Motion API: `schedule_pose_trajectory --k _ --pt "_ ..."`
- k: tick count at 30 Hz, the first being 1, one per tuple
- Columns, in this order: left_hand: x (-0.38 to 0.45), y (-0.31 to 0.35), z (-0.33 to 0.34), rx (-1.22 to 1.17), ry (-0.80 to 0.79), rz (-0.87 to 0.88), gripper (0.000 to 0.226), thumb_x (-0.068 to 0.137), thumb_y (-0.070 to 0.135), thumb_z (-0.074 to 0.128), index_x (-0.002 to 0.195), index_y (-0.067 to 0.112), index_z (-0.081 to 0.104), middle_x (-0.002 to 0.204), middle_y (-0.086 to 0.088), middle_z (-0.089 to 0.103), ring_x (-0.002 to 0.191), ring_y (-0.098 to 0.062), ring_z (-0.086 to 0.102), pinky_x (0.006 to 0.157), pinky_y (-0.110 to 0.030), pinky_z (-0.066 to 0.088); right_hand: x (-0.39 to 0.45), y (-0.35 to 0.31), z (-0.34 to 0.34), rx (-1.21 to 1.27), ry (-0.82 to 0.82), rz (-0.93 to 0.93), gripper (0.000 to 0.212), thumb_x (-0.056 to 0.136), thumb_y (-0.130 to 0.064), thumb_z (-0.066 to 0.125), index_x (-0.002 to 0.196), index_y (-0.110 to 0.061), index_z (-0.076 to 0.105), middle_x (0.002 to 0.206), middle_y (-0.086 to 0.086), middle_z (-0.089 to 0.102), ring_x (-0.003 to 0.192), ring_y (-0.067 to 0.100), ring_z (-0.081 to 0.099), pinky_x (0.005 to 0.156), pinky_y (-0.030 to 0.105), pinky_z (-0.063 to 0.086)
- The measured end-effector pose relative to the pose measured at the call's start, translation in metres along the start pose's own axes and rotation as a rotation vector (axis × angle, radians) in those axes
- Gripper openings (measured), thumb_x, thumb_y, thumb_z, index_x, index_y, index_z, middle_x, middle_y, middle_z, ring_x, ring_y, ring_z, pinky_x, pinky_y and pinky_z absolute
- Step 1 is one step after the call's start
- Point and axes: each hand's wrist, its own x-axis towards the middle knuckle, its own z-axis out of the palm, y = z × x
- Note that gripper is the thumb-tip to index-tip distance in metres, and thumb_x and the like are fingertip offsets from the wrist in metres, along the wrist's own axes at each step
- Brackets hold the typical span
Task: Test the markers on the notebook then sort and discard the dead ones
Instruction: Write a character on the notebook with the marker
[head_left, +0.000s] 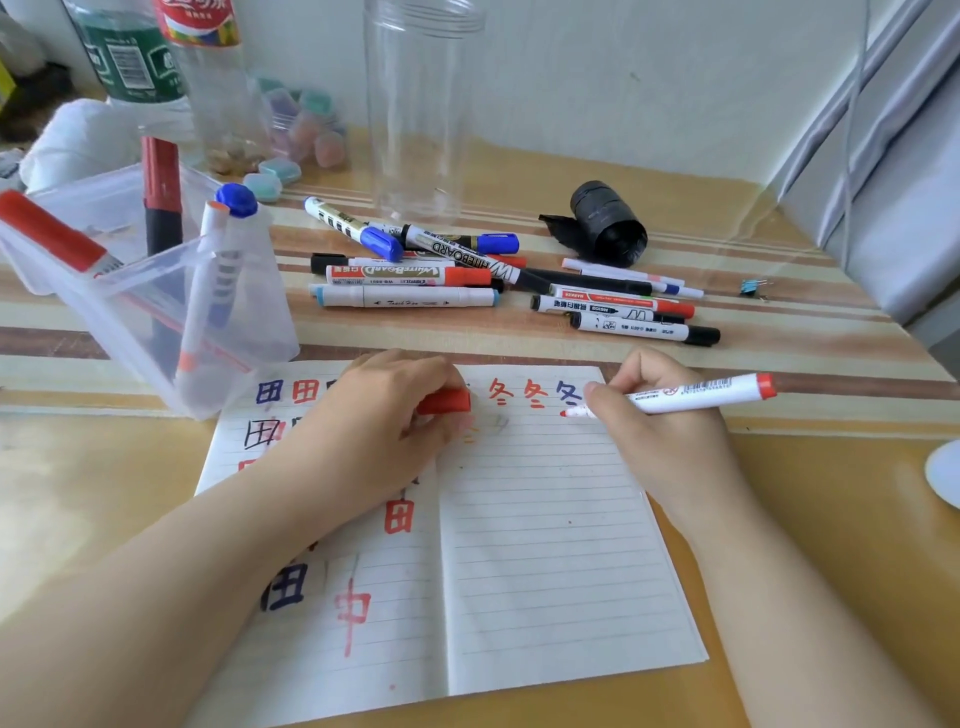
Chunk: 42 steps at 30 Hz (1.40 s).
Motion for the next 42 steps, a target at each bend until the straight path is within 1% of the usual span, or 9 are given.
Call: schedule_pose_trajectory --k 6,10,13,16,20,23,27,39,42 --pt "0.000 -0.004 0.003 -0.004 -0.007 0.022 0.017 0.080 0.023 0.067 0.097 0.021 0.066 0.086 0.008 0.063 0.080 -0.009 0.049 0.070 -0.014 0.035 -0.001 -0.003 0.009 0.049 0.036 -0.083 0.034 0.086 -0.019 0.064 0.061 -0.012 0.042 0.044 -0.009 0.044 0.040 0.003 0.033 0.040 0.015 0.027" --pt "-0.001 -0.004 0.003 -0.008 -0.002 0.036 0.017 0.081 0.022 0.068 0.097 0.019 0.066 0.084 0.007 0.063 0.082 -0.012 0.052 0.073 -0.025 0.041 -0.001 -0.004 0.013 0.056 -0.021 -0.055 0.026 0.082 -0.014 0.067 0.065 -0.009 0.047 0.043 -0.007 0.042 0.038 0.004 0.032 0.040 0.014 0.026" --pt "-0.001 -0.006 0.004 -0.007 0.003 0.057 0.016 0.080 0.021 0.068 0.095 0.018 0.067 0.079 0.009 0.062 0.077 -0.012 0.050 0.070 -0.025 0.040 0.000 -0.004 0.008 0.065 -0.025 -0.021 0.022 0.080 -0.008 0.066 0.070 -0.003 0.048 0.047 -0.003 0.043 0.037 0.003 0.030 0.037 0.015 0.025" --pt "-0.001 -0.005 0.004 -0.003 0.006 0.062 0.016 0.079 0.024 0.066 0.094 0.018 0.067 0.080 0.010 0.062 0.078 -0.012 0.052 0.071 -0.025 0.041 0.000 -0.004 0.005 0.052 0.021 -0.031 0.029 0.084 -0.012 0.064 0.063 -0.009 0.044 0.043 -0.010 0.040 0.037 0.003 0.029 0.038 0.016 0.026" --pt "-0.001 -0.004 0.003 -0.013 -0.006 0.046 0.023 0.076 0.031 0.058 0.093 0.018 0.067 0.083 0.008 0.064 0.082 -0.013 0.054 0.074 -0.028 0.044 0.000 -0.004 0.000 0.064 0.083 -0.044 0.038 0.084 -0.032 0.065 0.058 -0.018 0.041 0.040 -0.012 0.044 0.042 0.003 0.037 0.047 0.018 0.034" --pt "-0.001 -0.004 0.002 -0.019 -0.018 0.036 0.025 0.076 0.033 0.056 0.093 0.018 0.067 0.084 0.008 0.064 0.085 -0.014 0.055 0.077 -0.031 0.046 0.000 -0.001 -0.003 0.082 0.058 0.018 0.032 0.082 -0.024 0.069 0.061 -0.016 0.046 0.041 -0.012 0.048 0.050 0.015 0.040 0.055 0.028 0.040" --pt "-0.002 -0.003 0.002 -0.005 -0.009 0.045 0.024 0.076 0.032 0.057 0.092 0.018 0.068 0.086 0.008 0.064 0.084 -0.013 0.055 0.076 -0.029 0.044 0.001 0.002 0.000 0.039 0.015 -0.006 0.028 0.082 -0.007 0.064 0.064 -0.007 0.042 0.045 -0.008 0.039 0.041 0.007 0.029 0.038 0.016 0.025" --pt "-0.002 -0.003 0.003 -0.009 -0.021 0.016 0.029 0.075 0.035 0.055 0.095 0.018 0.067 0.089 0.008 0.065 0.089 -0.015 0.056 0.080 -0.032 0.046 0.000 0.006 0.002 -0.032 -0.033 -0.070 0.035 0.085 -0.005 0.060 0.059 -0.010 0.036 0.046 -0.010 0.031 0.036 0.001 0.034 0.038 0.012 0.022" --pt "-0.002 -0.004 0.004 -0.019 -0.023 0.003 0.029 0.075 0.036 0.055 0.095 0.019 0.067 0.089 0.008 0.065 0.090 -0.014 0.056 0.079 -0.031 0.046 0.001 0.008 0.001 -0.011 0.006 -0.068 0.037 0.086 -0.008 0.060 0.059 -0.012 0.035 0.044 -0.011 0.033 0.039 0.004 0.027 0.038 0.016 0.021"
